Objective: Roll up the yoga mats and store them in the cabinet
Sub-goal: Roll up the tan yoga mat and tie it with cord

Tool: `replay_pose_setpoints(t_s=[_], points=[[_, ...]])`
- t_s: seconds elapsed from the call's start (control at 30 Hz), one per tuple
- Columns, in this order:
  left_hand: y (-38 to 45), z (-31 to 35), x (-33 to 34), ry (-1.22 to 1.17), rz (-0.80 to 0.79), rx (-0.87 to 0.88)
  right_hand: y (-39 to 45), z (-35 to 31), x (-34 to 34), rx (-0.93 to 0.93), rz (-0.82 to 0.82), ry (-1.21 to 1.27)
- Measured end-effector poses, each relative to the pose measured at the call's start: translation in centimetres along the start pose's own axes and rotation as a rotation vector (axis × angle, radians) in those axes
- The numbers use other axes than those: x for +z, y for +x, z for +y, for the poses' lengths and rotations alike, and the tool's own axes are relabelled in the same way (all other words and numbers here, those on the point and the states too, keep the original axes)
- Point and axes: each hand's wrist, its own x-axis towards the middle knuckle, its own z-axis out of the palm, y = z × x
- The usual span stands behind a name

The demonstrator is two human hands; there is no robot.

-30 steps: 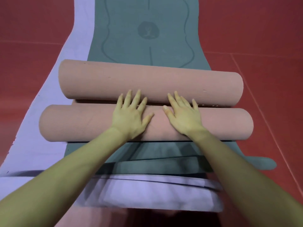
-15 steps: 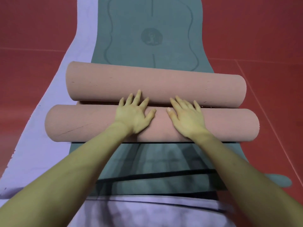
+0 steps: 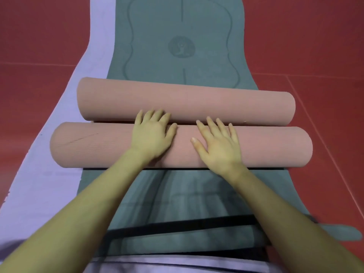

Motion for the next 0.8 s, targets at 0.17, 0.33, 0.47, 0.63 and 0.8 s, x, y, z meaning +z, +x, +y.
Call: replay_pose_setpoints(t_s=[0.17,0.33,0.47,0.63,0.8], points=[[-2.8,0.1,1.0,-0.002,0.026,0.061,2.8,-0.1,0.0,0.049,-0.042,-0.042],[-1.0,-0.9,0.2,0.052,-0.053,0.098,3.1,0.9,-0.7,-0.046,-0.007,0.042],[0.3,-1.9,0.0,0.116,-0.090,0.198,1.3,1.7,-0.4,-0.157,-0.057,-0.031],[1.2,-2.2,-0.1,0.218,-0.115,0.276,2.6,2.0,-0.5,-0.175,-0.087,-0.111],[0.7,-1.8,-0.3,0.195,-0.060,0.288,2.1,1.7,-0.3,-0.196,0.008,-0.057]])
